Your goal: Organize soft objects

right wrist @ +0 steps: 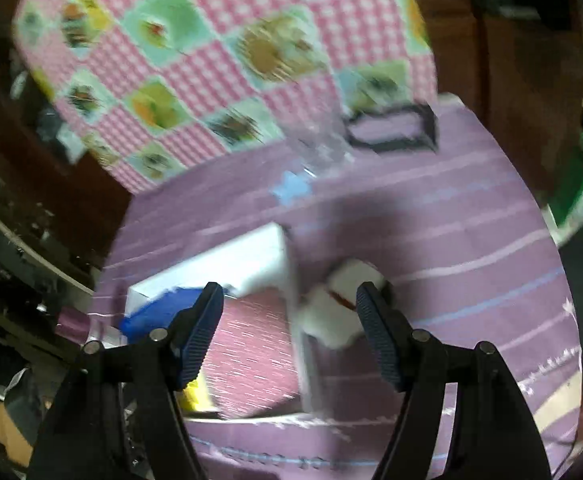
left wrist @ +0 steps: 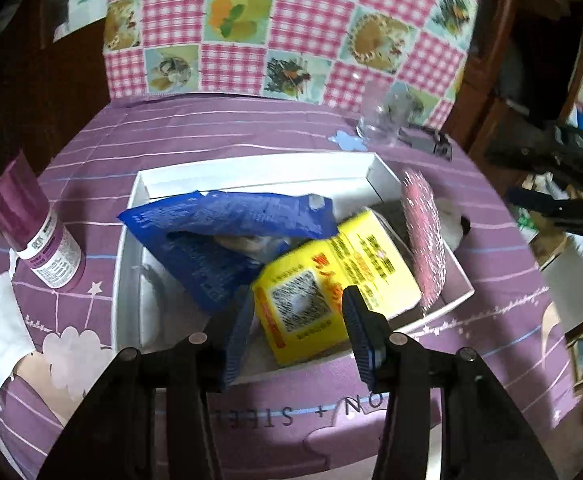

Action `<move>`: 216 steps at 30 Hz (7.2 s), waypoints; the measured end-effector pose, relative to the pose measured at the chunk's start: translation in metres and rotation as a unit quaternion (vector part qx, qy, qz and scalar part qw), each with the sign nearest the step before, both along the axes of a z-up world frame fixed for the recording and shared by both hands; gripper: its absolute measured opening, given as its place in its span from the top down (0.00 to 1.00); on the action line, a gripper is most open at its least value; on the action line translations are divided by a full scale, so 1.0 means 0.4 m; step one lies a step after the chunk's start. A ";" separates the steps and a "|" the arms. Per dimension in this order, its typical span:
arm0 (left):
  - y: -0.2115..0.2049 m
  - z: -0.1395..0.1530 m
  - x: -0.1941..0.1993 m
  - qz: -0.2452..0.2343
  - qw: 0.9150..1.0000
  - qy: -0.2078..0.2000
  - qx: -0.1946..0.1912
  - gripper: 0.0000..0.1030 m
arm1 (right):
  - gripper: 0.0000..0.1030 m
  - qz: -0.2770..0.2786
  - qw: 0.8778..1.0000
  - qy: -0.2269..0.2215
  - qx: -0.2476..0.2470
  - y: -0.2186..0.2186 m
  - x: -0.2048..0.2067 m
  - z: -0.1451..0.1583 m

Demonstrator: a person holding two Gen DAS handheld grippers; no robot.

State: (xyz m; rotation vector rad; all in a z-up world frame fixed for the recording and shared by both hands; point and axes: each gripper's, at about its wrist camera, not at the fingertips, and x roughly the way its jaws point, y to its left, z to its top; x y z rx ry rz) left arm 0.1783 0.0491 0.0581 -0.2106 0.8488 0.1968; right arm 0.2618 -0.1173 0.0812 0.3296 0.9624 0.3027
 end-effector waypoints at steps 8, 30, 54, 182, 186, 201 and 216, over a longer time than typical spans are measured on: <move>-0.109 0.041 0.013 -0.029 0.999 -0.005 0.030 0.56 | 0.53 -0.002 0.994 0.083 0.070 -0.062 0.044 -0.100; -0.238 0.025 0.136 -0.106 0.993 -0.024 0.053 0.56 | 0.61 -0.024 0.974 0.171 0.144 -0.080 0.084 -0.243; -0.129 0.111 0.089 -0.032 0.998 -0.043 0.035 0.46 | 0.74 -0.009 0.989 0.117 0.089 -0.062 0.024 -0.090; 0.180 0.069 0.044 0.112 0.990 -0.027 -0.080 0.17 | 0.75 0.136 0.990 -0.014 -0.037 0.252 -0.044 -0.052; 0.140 0.112 0.017 0.123 0.992 -0.029 -0.026 0.17 | 0.60 0.150 0.984 -0.059 -0.080 0.266 -0.095 0.000; -0.011 0.182 -0.260 0.067 0.988 -0.124 0.066 0.16 | 0.48 0.176 0.964 -0.154 -0.129 0.139 -0.338 0.060; -0.075 -0.023 -0.404 0.017 0.991 -0.120 0.061 0.01 | 0.33 0.153 0.957 -0.190 -0.159 0.071 -0.508 -0.072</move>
